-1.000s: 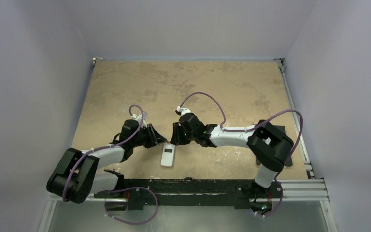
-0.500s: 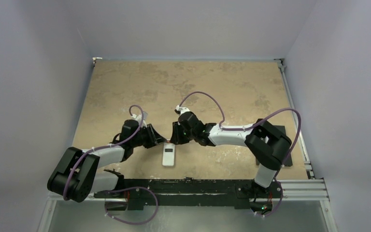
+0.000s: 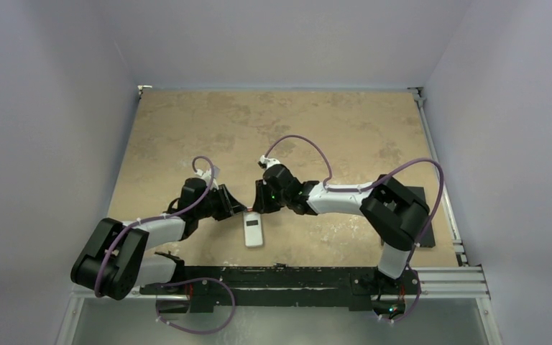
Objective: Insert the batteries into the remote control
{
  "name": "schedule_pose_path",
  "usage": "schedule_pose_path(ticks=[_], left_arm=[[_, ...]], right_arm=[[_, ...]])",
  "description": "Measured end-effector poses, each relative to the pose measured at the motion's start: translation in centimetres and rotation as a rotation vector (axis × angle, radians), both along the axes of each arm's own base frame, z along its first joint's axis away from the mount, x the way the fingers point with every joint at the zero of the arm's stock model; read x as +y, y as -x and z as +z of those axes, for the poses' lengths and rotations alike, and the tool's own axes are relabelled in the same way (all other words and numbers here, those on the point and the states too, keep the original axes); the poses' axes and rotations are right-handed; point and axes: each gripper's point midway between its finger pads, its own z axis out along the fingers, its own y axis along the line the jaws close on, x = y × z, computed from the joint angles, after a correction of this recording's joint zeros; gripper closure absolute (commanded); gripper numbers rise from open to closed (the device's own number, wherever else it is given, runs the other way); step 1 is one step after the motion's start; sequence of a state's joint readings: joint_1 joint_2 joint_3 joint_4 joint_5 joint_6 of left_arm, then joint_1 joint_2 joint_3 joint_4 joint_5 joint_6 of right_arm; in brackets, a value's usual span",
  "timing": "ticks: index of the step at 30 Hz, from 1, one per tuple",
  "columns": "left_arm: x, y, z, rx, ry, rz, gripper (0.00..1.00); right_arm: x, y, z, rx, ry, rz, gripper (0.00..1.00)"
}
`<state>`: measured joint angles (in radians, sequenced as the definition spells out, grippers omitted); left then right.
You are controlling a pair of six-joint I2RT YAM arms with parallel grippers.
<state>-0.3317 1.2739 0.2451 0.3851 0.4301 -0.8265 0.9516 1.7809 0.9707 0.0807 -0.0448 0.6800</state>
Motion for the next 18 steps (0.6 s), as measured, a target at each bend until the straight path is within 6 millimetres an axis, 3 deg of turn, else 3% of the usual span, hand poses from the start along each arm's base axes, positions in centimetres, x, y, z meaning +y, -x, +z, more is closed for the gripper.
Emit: schedule_pose_path(ticks=[18], left_arm=[[0.12, -0.01, -0.23, 0.008, -0.003, 0.004, 0.78]], right_arm=[[0.18, -0.53, -0.3, -0.025, 0.105, -0.004, 0.76]])
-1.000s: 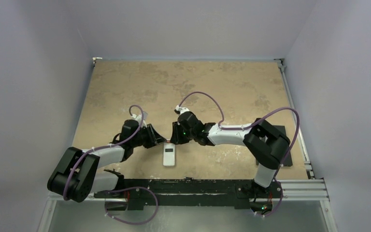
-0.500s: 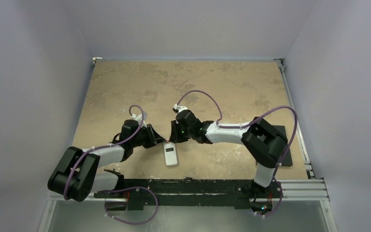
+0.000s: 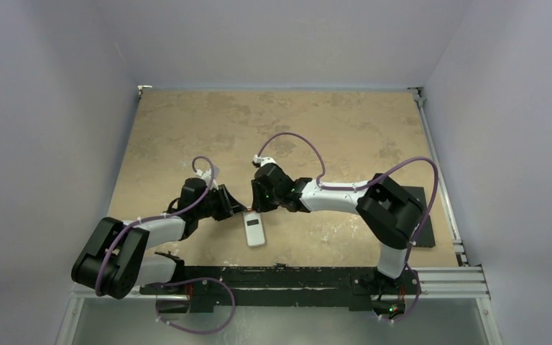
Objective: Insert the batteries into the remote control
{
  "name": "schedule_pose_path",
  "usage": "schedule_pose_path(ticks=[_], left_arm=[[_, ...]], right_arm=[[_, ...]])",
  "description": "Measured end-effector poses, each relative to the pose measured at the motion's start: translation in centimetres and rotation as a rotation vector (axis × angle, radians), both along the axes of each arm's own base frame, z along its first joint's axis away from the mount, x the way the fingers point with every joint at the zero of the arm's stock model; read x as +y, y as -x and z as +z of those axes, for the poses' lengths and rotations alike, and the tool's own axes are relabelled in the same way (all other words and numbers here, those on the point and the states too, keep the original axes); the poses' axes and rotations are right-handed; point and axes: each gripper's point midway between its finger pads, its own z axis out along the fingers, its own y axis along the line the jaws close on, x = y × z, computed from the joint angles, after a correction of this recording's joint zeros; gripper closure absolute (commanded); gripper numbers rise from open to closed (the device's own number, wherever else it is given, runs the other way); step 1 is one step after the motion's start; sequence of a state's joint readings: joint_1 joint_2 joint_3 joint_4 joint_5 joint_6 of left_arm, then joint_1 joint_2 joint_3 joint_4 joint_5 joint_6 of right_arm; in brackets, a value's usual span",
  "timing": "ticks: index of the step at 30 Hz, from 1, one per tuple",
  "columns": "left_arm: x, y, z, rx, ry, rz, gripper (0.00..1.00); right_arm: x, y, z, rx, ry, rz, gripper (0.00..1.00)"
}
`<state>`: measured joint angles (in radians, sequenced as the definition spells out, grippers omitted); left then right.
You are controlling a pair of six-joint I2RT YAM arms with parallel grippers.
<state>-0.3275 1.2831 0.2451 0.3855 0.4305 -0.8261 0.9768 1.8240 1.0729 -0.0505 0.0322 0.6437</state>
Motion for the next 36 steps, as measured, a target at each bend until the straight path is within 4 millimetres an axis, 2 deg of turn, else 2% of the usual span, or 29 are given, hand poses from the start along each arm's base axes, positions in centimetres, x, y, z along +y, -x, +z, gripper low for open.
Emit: schedule_pose_path(ticks=[24, 28, 36], left_arm=[[0.0, 0.0, 0.0, -0.005, -0.001, -0.007, 0.79], [-0.1, 0.1, 0.1, -0.006, 0.003, -0.014, 0.79], [-0.1, 0.2, 0.3, -0.008, 0.004, -0.015, 0.79]], right_arm=[[0.6, 0.0, -0.6, -0.111, 0.242, -0.006, 0.81], [1.8, 0.1, -0.7, -0.133, 0.24, 0.001, 0.83], [1.8, 0.0, -0.6, -0.147, 0.252, -0.008, 0.82]])
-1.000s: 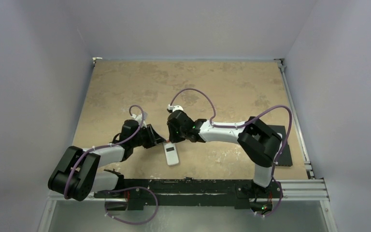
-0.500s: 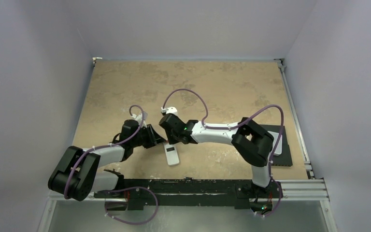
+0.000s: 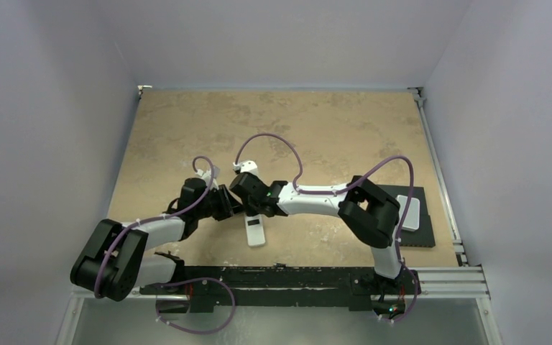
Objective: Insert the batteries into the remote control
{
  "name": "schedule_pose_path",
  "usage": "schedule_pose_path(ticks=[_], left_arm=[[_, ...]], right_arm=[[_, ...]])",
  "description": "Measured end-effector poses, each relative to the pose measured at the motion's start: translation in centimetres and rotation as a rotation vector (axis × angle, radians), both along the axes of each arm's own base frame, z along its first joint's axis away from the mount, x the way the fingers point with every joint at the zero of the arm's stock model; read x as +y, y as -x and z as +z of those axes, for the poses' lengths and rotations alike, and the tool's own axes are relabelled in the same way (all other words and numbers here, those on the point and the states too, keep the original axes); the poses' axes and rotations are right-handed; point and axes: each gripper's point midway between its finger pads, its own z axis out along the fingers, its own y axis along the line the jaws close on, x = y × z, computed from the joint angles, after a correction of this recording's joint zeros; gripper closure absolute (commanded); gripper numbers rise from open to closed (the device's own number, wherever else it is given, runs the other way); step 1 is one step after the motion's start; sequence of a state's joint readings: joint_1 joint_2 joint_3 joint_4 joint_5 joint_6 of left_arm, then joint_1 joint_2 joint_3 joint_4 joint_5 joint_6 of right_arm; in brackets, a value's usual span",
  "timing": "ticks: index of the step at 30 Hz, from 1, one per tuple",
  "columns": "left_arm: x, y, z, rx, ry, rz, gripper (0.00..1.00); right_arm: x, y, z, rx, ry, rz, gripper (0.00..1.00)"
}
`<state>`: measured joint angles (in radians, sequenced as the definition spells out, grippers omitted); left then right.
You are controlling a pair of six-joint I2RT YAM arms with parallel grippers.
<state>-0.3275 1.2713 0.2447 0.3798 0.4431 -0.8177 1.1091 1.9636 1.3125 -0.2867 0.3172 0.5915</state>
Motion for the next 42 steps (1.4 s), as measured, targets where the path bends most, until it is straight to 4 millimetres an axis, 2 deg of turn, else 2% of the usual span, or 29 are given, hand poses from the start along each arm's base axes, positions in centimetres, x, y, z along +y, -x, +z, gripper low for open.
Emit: schedule_pose_path(ticks=[13, 20, 23, 26, 33, 42], left_arm=[[-0.1, 0.0, 0.5, -0.014, 0.009, -0.007, 0.79], [0.0, 0.3, 0.4, -0.005, 0.001, -0.01, 0.77], [0.2, 0.7, 0.1, 0.013, -0.009, -0.012, 0.77], [0.3, 1.0, -0.2, 0.027, -0.019, -0.013, 0.76], [0.7, 1.7, 0.0, 0.052, -0.033, -0.007, 0.68], [1.4, 2.2, 1.2, 0.042, -0.041, 0.031, 0.65]], right_arm=[[-1.9, 0.8, 1.0, 0.007, 0.063, -0.018, 0.73], [-2.2, 1.0, 5.3, -0.033, -0.014, -0.017, 0.7], [-2.5, 1.2, 6.4, -0.044, -0.042, -0.015, 0.7], [-3.3, 1.7, 6.2, -0.041, -0.044, -0.012, 0.7], [-5.9, 3.7, 4.0, 0.006, -0.02, 0.015, 0.7], [-7.0, 4.9, 4.4, 0.007, -0.064, 0.046, 0.7]])
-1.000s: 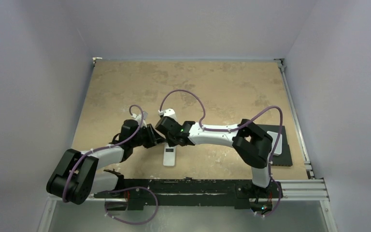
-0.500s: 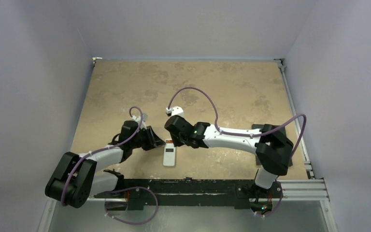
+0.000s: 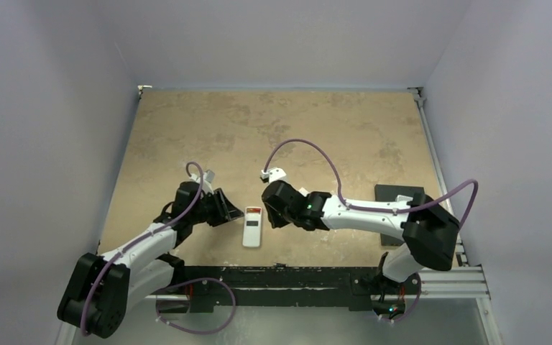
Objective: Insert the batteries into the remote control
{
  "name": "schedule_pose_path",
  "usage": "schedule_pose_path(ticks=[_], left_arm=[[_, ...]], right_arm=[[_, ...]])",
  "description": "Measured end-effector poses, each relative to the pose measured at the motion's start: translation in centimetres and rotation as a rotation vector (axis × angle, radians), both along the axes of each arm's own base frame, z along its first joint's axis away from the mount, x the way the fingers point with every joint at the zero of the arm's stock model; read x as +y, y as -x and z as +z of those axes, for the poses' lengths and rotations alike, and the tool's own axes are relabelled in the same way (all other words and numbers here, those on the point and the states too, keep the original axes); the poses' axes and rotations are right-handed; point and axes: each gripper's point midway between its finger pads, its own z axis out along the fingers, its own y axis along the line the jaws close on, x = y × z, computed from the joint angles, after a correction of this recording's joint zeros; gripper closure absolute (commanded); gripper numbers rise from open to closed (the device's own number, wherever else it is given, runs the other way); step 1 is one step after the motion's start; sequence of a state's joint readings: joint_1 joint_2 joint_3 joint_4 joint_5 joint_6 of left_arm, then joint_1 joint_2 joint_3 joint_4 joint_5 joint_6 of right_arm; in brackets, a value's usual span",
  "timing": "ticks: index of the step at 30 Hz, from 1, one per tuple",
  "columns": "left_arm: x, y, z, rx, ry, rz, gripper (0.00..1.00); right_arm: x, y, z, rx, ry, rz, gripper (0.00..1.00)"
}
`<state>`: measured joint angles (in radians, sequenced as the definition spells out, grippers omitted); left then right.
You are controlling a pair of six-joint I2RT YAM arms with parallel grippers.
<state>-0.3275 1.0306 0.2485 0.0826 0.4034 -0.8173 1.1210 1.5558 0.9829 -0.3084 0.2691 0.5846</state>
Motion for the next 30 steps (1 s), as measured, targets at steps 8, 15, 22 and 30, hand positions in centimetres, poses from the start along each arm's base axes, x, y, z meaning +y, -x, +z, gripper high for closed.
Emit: schedule_pose_path(ticks=[8, 15, 22, 30], left_arm=[[0.3, 1.6, -1.1, 0.062, 0.015, 0.021, 0.64], [0.1, 2.8, -1.7, 0.133, 0.046, 0.027, 0.64], [-1.2, 4.3, -1.5, 0.167, 0.061, -0.009, 0.64], [-2.6, 5.4, -1.2, 0.18, 0.063, -0.027, 0.64]], right_arm=[[-2.3, 1.2, 0.0, -0.008, -0.022, -0.001, 0.69], [-3.7, 1.8, -0.2, -0.011, -0.04, -0.007, 0.69], [-4.0, 2.2, 0.4, -0.023, -0.085, -0.007, 0.68], [-3.6, 2.7, 0.4, -0.01, -0.125, 0.018, 0.68]])
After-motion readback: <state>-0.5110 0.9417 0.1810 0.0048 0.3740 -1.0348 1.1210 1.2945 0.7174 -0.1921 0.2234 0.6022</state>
